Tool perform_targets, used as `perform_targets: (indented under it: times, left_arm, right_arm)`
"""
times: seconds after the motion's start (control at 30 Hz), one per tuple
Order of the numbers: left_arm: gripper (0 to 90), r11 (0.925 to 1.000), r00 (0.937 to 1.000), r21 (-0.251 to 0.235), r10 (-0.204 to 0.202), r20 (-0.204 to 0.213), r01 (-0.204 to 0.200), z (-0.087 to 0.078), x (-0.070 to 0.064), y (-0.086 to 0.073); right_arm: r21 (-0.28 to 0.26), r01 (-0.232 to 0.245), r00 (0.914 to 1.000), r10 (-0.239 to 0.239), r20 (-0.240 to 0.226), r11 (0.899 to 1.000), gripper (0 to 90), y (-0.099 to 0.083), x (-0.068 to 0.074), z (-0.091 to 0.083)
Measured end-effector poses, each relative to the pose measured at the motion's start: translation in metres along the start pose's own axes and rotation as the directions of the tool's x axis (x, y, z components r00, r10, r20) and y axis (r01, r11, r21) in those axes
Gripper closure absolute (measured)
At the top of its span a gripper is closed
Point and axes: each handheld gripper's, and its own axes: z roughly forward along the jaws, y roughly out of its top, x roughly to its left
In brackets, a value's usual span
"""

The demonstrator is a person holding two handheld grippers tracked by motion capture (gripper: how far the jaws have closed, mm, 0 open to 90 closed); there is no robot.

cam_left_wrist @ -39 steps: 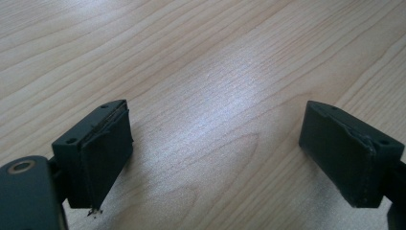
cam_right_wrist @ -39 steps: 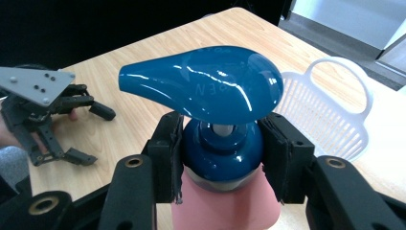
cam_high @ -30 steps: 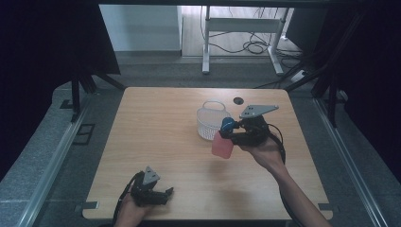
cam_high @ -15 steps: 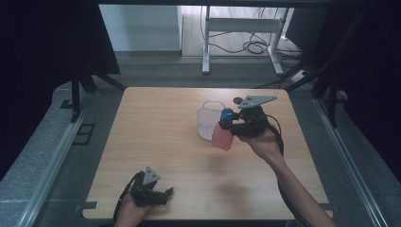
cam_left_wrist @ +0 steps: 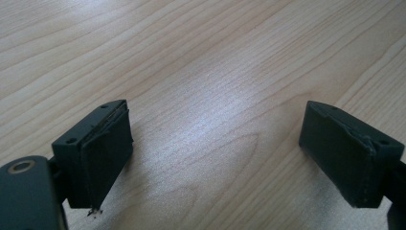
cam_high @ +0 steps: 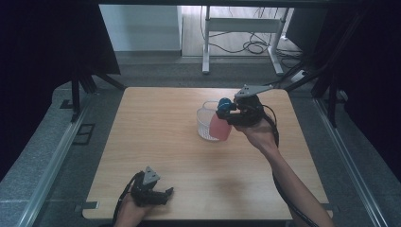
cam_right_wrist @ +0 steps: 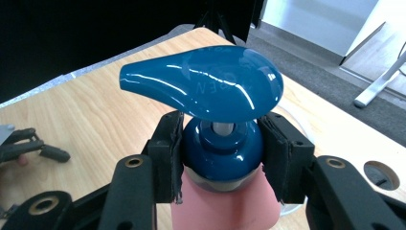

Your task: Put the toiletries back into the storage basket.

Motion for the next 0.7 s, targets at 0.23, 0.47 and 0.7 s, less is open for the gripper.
perform_targets:
  times: [0.23,0.47,0.7]
  left_arm:
    - [10.6,1.0000,1.0000,0.000,-0.001,0.000,0.001,0.000,0.000,0.000]
    - [10.6,1.0000,1.0000,0.000,0.000,0.000,0.000,0.000,0.000,0.000]
    - [10.6,1.0000,1.0000,-0.003,-0.002,0.000,0.002,0.000,0.000,0.000]
  right_arm:
    - [-0.003,0.003,0.9998,-0.003,0.017,1.000,52.6,0.010,-0.003,0.006]
    - [-0.005,-0.004,0.9993,0.004,0.038,1.000,52.6,0.017,-0.010,0.009]
    - [-0.004,-0.004,0.9986,0.004,0.053,1.000,52.6,0.023,-0.016,0.017]
